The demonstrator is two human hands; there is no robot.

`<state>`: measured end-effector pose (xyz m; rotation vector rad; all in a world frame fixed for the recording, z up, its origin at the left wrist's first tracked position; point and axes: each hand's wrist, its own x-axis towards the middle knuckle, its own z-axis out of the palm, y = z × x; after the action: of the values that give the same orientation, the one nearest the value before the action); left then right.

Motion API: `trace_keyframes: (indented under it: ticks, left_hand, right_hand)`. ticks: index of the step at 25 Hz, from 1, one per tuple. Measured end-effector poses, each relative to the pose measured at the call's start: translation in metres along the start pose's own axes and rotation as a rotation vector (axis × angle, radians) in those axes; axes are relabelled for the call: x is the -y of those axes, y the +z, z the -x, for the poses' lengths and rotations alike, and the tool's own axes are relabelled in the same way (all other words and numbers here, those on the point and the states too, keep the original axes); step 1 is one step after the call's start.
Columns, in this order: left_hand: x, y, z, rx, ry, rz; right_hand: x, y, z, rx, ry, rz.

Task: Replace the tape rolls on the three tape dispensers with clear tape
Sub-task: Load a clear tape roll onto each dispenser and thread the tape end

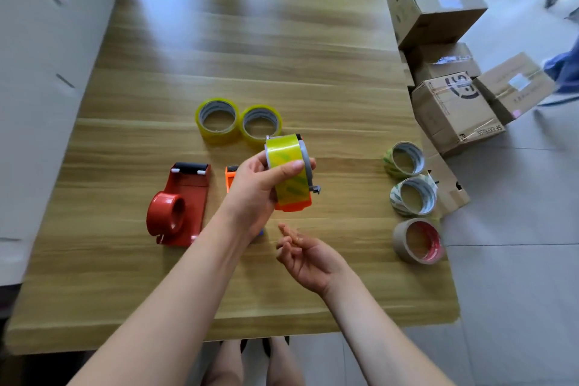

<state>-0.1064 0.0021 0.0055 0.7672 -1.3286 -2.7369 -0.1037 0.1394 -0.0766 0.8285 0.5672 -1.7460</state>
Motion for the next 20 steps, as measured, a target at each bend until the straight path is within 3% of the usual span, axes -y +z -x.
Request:
trace_keyframes:
  ticks: [5,13,20]
  left_hand:
    - [0.023,-0.011,-0.008,-0.003,-0.037,-0.059]
    - [0.057,-0.023,-0.016,0.015,-0.037,-0.021]
    - [0.081,-0.027,-0.022,0.046,-0.075,-0.045]
  right_hand:
    - [-0.005,-0.016,-0.007,0.009,-0.098,-0.249]
    - [-0.004,-0.032,-0.010,-0.005,-0.251,-0.313]
    - [-0.017,-0.030,-0.017,-0.421,-0.383,-0.123]
